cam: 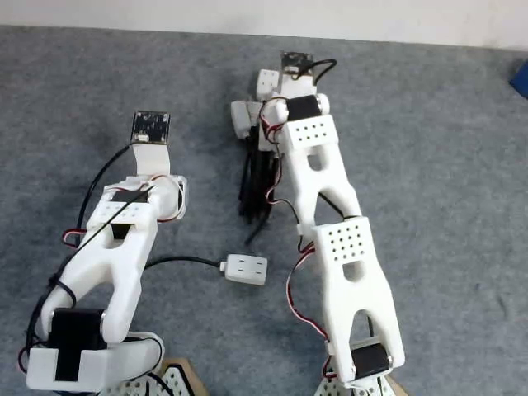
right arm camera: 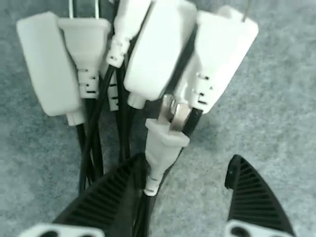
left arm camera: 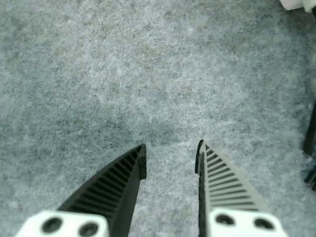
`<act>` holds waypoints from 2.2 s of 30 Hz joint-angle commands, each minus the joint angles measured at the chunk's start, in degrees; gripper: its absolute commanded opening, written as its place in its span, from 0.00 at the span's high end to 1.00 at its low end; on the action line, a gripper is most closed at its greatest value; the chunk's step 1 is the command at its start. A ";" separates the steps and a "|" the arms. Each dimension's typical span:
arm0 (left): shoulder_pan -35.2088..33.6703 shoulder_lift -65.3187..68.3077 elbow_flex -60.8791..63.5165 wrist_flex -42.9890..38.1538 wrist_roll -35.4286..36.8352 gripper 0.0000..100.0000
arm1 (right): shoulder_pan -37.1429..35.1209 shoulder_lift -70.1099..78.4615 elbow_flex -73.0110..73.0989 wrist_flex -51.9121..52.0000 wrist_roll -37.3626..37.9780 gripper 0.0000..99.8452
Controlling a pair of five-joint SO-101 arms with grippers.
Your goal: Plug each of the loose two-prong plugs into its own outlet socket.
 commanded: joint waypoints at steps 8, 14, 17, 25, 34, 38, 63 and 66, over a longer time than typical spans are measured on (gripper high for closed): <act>0.92 -1.89 -0.31 -1.05 0.26 0.82 | -1.19 0.22 -3.12 0.92 0.44 0.79; 0.92 -1.89 -0.31 -1.05 0.18 0.82 | -0.84 -1.71 -11.21 7.52 0.44 0.98; 0.92 -1.89 -0.31 -1.05 0.18 0.82 | -0.84 -1.80 -15.96 10.24 0.44 0.98; 0.92 -1.89 -0.31 -1.05 0.18 0.82 | -0.40 -2.15 -18.59 14.73 0.70 0.98; 0.92 -2.07 -0.40 -0.70 0.18 0.82 | -0.22 -4.53 -5.14 16.04 16.18 0.99; 0.92 -1.98 -0.40 -0.70 0.09 0.82 | -1.89 -14.55 5.41 16.04 20.04 0.99; 0.84 -1.89 -0.31 -0.70 0.09 0.82 | 0.75 -70.73 113.10 -32.84 36.75 0.99; 0.92 -1.89 -0.31 -0.70 0.09 0.82 | -0.92 -73.10 116.53 -33.36 37.01 0.98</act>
